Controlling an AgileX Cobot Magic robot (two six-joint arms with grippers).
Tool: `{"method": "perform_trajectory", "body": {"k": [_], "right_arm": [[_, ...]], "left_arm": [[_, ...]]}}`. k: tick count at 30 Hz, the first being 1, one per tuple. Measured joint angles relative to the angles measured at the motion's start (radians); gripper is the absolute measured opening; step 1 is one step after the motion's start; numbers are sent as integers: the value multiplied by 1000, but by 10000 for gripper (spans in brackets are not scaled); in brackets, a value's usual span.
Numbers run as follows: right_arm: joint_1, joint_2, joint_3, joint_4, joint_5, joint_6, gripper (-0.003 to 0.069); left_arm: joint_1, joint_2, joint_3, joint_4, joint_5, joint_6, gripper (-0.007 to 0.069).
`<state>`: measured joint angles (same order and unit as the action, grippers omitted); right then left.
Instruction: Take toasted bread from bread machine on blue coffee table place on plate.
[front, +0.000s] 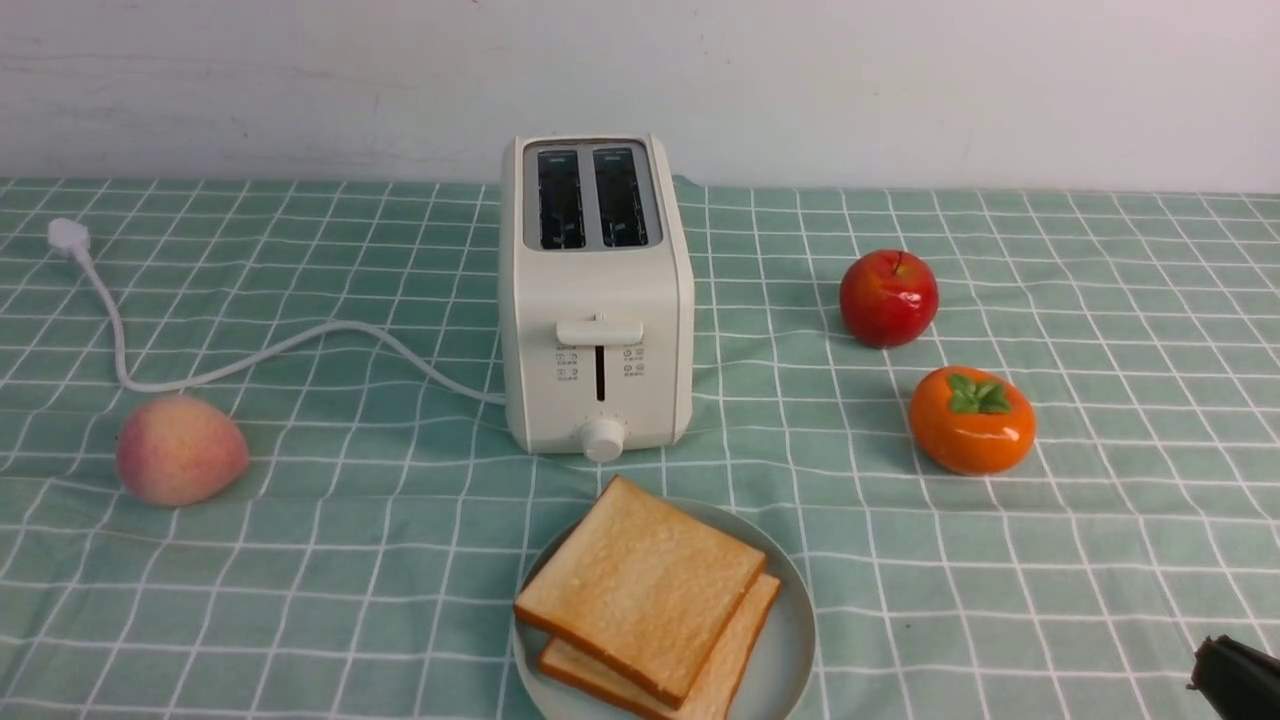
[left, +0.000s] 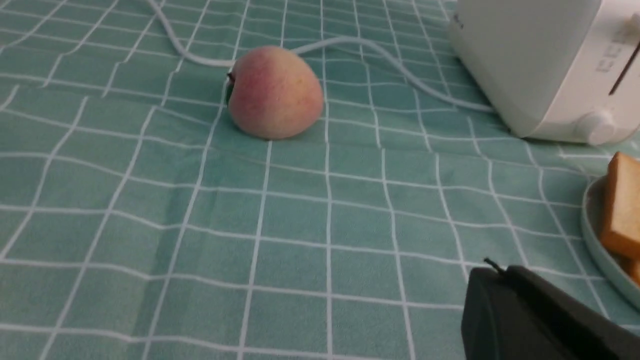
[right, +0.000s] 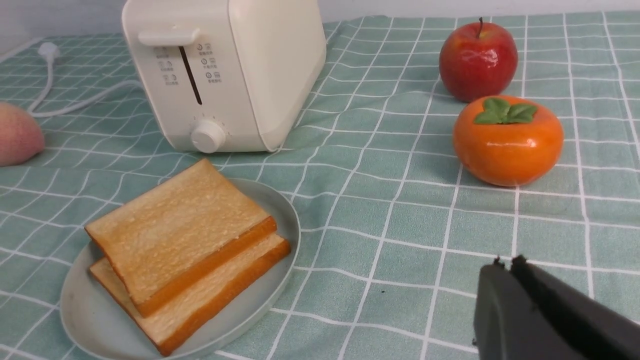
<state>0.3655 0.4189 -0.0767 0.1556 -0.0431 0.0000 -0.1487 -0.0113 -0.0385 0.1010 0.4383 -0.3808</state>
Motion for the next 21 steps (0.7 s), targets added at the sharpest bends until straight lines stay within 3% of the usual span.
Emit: {"method": "perform_trajectory", "body": {"k": [21], "right_arm": [[0,-2,0,0,0,0,22]], "left_arm": [[35,0,67,-39,-34,0,3]]}}
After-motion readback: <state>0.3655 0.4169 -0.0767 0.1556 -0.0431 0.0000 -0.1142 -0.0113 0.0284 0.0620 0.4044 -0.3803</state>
